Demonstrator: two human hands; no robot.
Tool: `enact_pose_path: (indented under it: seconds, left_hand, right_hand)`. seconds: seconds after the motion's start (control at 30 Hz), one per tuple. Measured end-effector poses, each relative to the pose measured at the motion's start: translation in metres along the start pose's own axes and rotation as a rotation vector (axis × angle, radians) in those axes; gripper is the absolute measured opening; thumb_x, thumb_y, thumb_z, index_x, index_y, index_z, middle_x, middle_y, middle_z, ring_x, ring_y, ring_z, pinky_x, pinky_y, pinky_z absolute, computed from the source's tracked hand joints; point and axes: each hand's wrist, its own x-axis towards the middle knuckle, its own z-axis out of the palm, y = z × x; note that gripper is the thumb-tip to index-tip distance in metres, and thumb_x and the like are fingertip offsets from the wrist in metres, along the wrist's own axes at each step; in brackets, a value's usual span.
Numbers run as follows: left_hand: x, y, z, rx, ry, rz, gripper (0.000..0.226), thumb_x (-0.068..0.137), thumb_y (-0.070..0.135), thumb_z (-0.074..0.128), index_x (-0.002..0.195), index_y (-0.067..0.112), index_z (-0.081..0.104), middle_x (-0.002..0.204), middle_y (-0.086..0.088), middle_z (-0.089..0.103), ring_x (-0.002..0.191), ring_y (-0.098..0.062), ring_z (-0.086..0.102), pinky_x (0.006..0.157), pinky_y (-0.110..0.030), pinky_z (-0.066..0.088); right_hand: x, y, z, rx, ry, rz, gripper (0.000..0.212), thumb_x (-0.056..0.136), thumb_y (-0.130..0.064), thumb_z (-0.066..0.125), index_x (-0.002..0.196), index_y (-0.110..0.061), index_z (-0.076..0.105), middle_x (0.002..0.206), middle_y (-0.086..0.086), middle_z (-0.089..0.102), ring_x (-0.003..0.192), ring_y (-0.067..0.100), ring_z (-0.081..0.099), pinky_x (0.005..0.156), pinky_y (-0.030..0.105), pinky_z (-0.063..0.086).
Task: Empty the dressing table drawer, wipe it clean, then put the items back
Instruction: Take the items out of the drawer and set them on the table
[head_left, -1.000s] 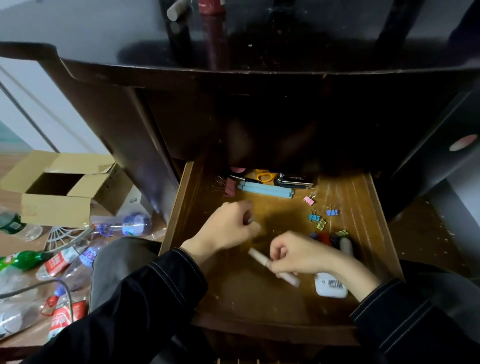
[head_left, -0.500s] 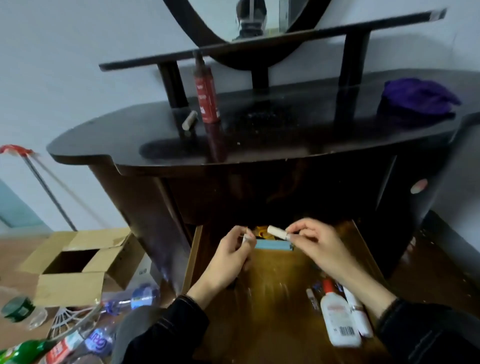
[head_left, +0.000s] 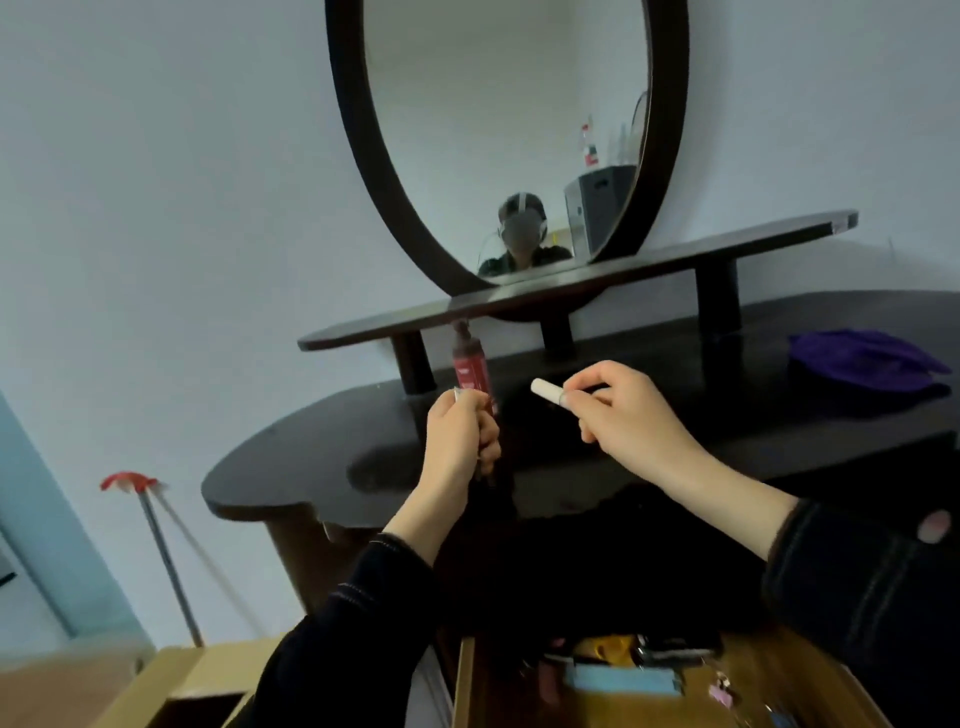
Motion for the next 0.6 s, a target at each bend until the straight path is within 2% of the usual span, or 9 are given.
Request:
enact_pose_path:
  seconds: [0.1,0.17,0.2,0.27,0.33,0.4,0.47,0.53,0.6]
  left_hand:
    - [0.024,-0.007,0.004,0.307,0.008,0.000,0.003,0.086,0.016,0.053,0.088,0.014,0.052,0.072,-0.004,0.058,0.048,-0.015,0.048,0.045,-0.028,0.039]
    - [0.029,-0.011,0.003,0.441,-0.024,0.019,0.032,0.075,0.016,0.062,0.106,0.017,0.055,0.099,-0.012,0.064,0.075,-0.024,0.063,0.063,-0.036,0.053]
    - [0.031,-0.012,0.002,0.471,-0.048,0.037,0.043,0.070,0.016,0.063,0.111,0.020,0.054,0.104,-0.013,0.063,0.088,-0.028,0.064,0.073,-0.039,0.056]
    - [0.033,-0.016,-0.002,0.557,-0.090,0.116,0.051,0.066,0.012,0.064,0.114,0.025,0.052,0.095,-0.004,0.065,0.099,-0.021,0.064,0.096,-0.044,0.053]
    - [0.038,-0.025,-0.008,0.692,-0.103,0.207,0.055,0.069,0.004,0.067,0.116,0.028,0.051,0.089,0.007,0.063,0.097,-0.007,0.060,0.110,-0.046,0.041]
    - [0.042,-0.029,-0.013,0.744,-0.087,0.263,0.056,0.073,0.000,0.069,0.118,0.028,0.051,0.102,0.008,0.061,0.100,-0.006,0.055,0.102,-0.031,0.045]
    - [0.048,-0.031,-0.016,0.750,-0.046,0.319,0.050,0.078,0.002,0.071,0.118,0.026,0.053,0.111,0.009,0.059,0.098,-0.002,0.053,0.081,-0.012,0.043]
    - [0.057,-0.032,-0.014,0.726,-0.012,0.327,0.039,0.083,0.006,0.070,0.114,0.024,0.055,0.108,0.010,0.059,0.092,-0.001,0.056,0.069,-0.009,0.042]
    - [0.063,-0.033,-0.012,0.672,0.024,0.291,0.024,0.090,0.011,0.064,0.109,0.023,0.059,0.102,0.007,0.063,0.079,-0.007,0.064,0.059,-0.015,0.049]
  right_hand:
    - [0.045,0.016,0.015,-0.147,-0.032,0.132,0.014,0.096,-0.031,0.058,0.109,-0.025,0.057,0.075,-0.002,0.072,0.058,0.008,0.063,0.059,0.032,0.050]
    - [0.069,0.029,0.025,-0.217,-0.045,0.203,0.018,0.096,-0.029,0.055,0.114,-0.025,0.054,0.087,0.000,0.071,0.066,0.015,0.064,0.066,0.039,0.056]
    - [0.080,0.035,0.030,-0.264,-0.033,0.219,0.019,0.096,-0.028,0.054,0.114,-0.025,0.054,0.090,0.000,0.070,0.071,0.017,0.065,0.068,0.040,0.056]
    - [0.097,0.043,0.041,-0.427,-0.013,0.208,0.020,0.095,-0.034,0.055,0.113,-0.026,0.053,0.091,-0.004,0.065,0.079,0.017,0.064,0.064,0.036,0.050]
    - [0.108,0.046,0.051,-0.551,-0.025,0.162,0.024,0.093,-0.047,0.058,0.109,-0.030,0.052,0.090,-0.008,0.060,0.081,0.016,0.062,0.063,0.033,0.045]
    - [0.113,0.049,0.060,-0.605,-0.100,0.089,0.028,0.088,-0.056,0.061,0.103,-0.034,0.051,0.087,-0.012,0.060,0.078,0.011,0.061,0.061,0.031,0.042]
    - [0.115,0.049,0.063,-0.582,-0.201,0.039,0.029,0.085,-0.060,0.061,0.100,-0.037,0.054,0.083,-0.014,0.064,0.077,0.006,0.061,0.062,0.030,0.042]
    - [0.115,0.048,0.058,-0.406,-0.245,0.070,0.029,0.084,-0.059,0.062,0.099,-0.036,0.060,0.084,-0.012,0.069,0.082,0.006,0.064,0.071,0.033,0.049]
    - [0.112,0.047,0.051,-0.181,-0.220,0.110,0.021,0.088,-0.047,0.065,0.094,-0.028,0.068,0.079,-0.006,0.073,0.071,0.004,0.065,0.072,0.032,0.052]
